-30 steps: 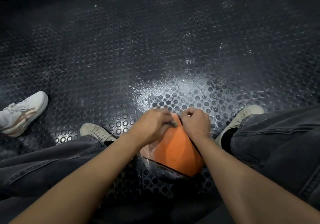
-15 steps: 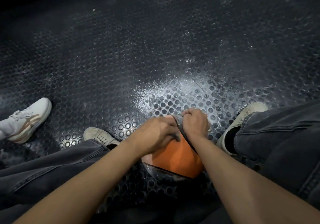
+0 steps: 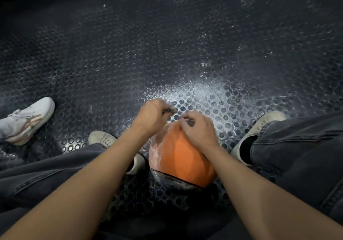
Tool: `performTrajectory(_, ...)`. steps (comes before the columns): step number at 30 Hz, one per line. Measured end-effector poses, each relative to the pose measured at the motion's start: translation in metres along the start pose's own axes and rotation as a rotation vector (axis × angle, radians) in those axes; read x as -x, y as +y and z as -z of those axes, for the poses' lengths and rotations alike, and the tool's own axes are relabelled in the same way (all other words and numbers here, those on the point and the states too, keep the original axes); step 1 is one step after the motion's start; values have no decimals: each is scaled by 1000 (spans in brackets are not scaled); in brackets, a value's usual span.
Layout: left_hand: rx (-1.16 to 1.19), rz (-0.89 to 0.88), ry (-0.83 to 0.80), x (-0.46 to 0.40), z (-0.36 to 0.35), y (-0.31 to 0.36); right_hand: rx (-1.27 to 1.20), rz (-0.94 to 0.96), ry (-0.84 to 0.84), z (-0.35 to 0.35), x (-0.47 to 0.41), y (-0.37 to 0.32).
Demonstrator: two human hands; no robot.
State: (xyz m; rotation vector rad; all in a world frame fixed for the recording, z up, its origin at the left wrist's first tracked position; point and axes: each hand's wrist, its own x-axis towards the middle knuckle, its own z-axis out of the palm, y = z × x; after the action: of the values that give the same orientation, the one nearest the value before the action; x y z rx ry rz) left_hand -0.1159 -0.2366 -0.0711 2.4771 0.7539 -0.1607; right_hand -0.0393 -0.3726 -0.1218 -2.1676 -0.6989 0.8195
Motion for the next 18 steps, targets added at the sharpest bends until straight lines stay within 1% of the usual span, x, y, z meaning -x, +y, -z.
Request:
performTrajectory(1,35,16,15,0,5,-4,83,3,-64,-2,1,2)
performTrajectory(2,48,26,9,3,9,-7,128,-13,-77,-2,3,2)
performTrajectory(5,116,102,-24,15,16,-16,120,-97,4,0,2,1)
performTrajectory(7,162,112,-31,25,15,-21,99,-164,43,2,2,1)
performTrajectory(12,324,-30,-32,58,3,-25,32,-332,227,13,7,8)
performTrajectory(14,316,-100,-81,68,-8,-24,40,-308,255,12,7,6)
performTrajectory(15,307,-139,-86,72,-14,-22,36,-257,251,10,7,1)
performTrajectory(18,241,-195,46,80,-28,-14,121,-92,157,-3,11,-11)
